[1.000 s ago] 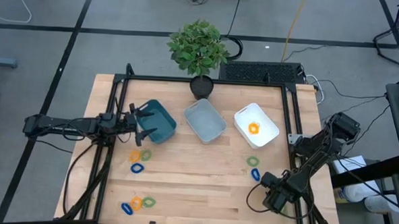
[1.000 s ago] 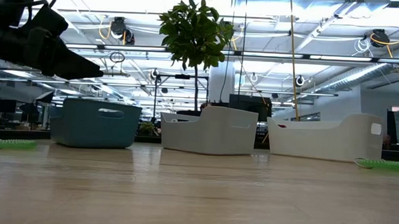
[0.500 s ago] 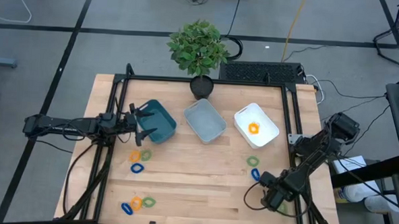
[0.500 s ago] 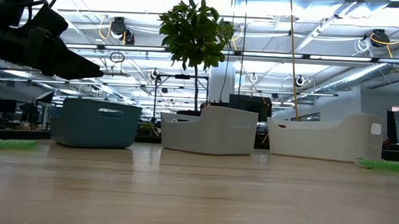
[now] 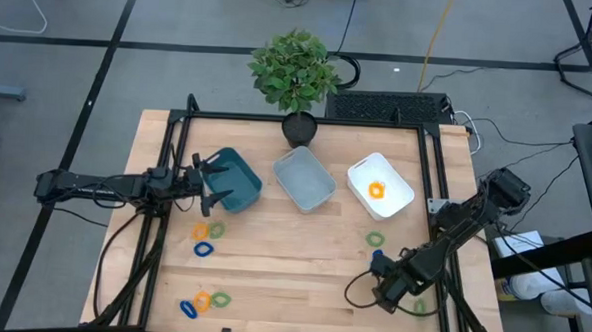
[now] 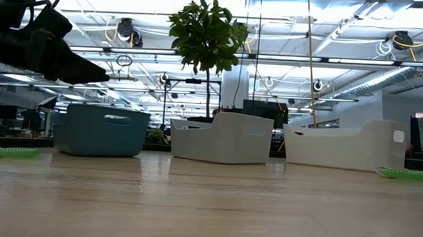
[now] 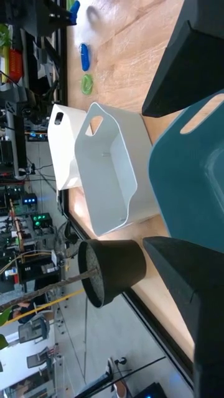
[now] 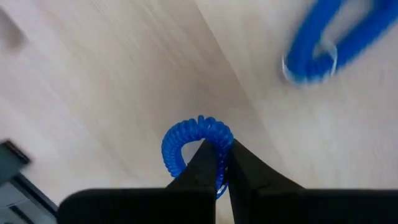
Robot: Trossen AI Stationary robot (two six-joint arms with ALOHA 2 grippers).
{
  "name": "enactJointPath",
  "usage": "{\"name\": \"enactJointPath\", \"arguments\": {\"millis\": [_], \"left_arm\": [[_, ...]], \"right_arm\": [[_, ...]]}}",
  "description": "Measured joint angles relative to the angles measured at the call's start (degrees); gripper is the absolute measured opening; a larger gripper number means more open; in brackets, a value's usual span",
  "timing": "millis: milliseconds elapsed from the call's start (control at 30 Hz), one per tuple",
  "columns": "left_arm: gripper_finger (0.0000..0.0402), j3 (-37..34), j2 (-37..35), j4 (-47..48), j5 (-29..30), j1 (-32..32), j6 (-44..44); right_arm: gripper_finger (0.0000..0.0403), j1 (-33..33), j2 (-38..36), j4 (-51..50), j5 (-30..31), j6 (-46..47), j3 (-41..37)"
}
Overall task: Sort spring keychains
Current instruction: Put the bottom right blue spring keychain into the gray bin
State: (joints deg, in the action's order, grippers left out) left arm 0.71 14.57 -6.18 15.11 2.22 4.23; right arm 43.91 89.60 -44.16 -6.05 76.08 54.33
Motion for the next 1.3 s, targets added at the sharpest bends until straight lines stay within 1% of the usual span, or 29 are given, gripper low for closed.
{"name": "enactJointPath", "arguments": {"millis": [300, 467, 667, 933, 1000, 1100, 1300], "left_arm": [[0.0335, 0.0, 0.0, 0.0, 0.0, 0.0, 0.0], [0.0335, 0.0, 0.0, 0.0, 0.0, 0.0, 0.0], [0.0335, 0.0, 0.0, 0.0, 0.0, 0.0, 0.0], [0.0335, 0.0, 0.0, 0.0, 0.0, 0.0, 0.0], [0.0335, 0.0, 0.0, 0.0, 0.0, 0.0, 0.0], [0.0335, 0.0, 0.0, 0.0, 0.0, 0.0, 0.0], [0.0335, 0.0, 0.0, 0.0, 0.0, 0.0, 0.0]], "right_arm": [[0.0, -6.2, -0.1, -3.2, 0.4, -11.1, 7.8], [0.0, -9.5, -0.1, -8.4, 0.5, -16.9, 12.8], [0.0, -13.9, -0.2, -15.2, 2.0, -24.4, 18.1], [0.0, -20.3, -0.1, -19.2, 3.6, -35.0, 23.4], [0.0, -21.9, 0.5, -20.4, 4.7, -37.9, 25.1], [0.0, -24.2, 1.8, -22.8, 5.0, -41.8, 28.4], [0.0, -27.8, 5.6, -27.2, 4.8, -48.2, 37.4]]}}
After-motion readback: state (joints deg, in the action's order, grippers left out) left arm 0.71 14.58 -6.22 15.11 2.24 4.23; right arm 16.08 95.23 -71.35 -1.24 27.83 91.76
